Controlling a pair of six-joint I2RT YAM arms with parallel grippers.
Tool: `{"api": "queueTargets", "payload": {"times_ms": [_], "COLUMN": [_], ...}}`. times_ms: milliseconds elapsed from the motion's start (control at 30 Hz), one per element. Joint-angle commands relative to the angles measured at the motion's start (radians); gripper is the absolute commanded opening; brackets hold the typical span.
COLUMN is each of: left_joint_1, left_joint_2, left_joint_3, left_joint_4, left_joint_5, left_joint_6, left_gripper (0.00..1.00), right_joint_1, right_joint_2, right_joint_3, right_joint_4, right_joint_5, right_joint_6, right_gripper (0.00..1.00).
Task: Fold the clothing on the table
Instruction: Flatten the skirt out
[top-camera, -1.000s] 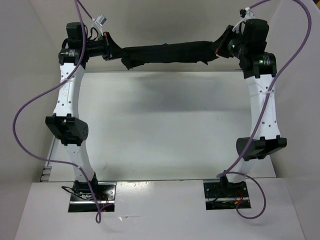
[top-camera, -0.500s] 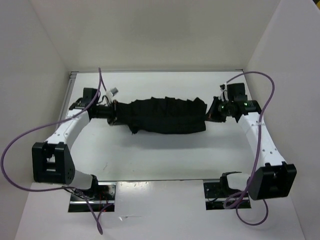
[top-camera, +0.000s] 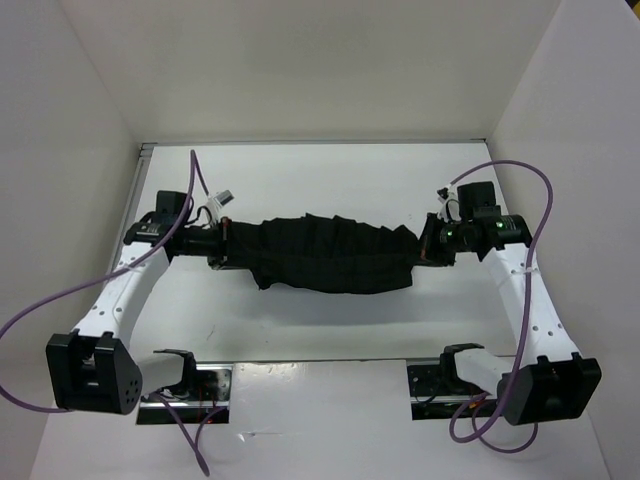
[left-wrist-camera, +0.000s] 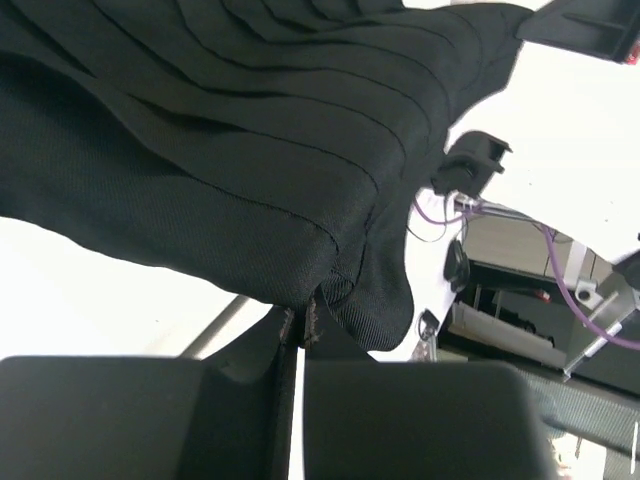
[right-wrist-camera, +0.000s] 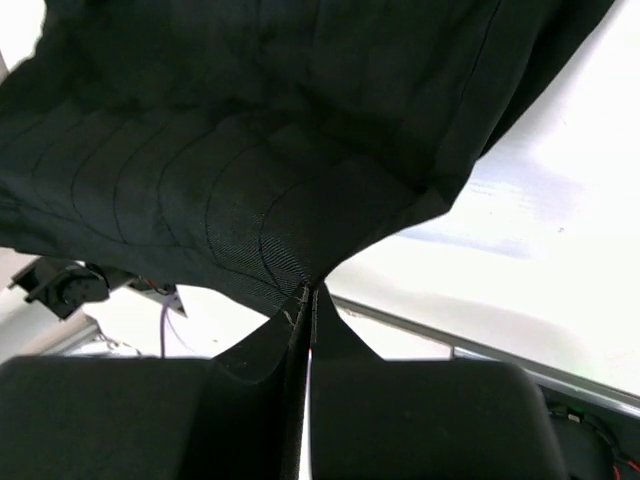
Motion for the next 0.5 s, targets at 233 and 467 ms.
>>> {"api": "queueTargets", "payload": {"times_ms": [233, 467], "left_joint_1": [-0.024, -0.059], "left_joint_2": [-0.291, -0.351], "left_joint_3": [0.286, 0.258], "left_joint_4": [-0.167, -0.106], "left_joint_5": [0.191, 0.116], "left_joint_6": [0.085, 0.065], "left_gripper": [0.0, 0.01], "right_joint_1": [0.117, 0.149], "right_joint_2": [-0.184, -0.24], "right_joint_3": [0.187, 0.258], "right_joint_4": [-0.065, -0.005], "right_joint_5": [-0.047, -0.064], "right_joint_6": [-0.071, -0.067], "right_gripper": [0.0, 0.02]}}
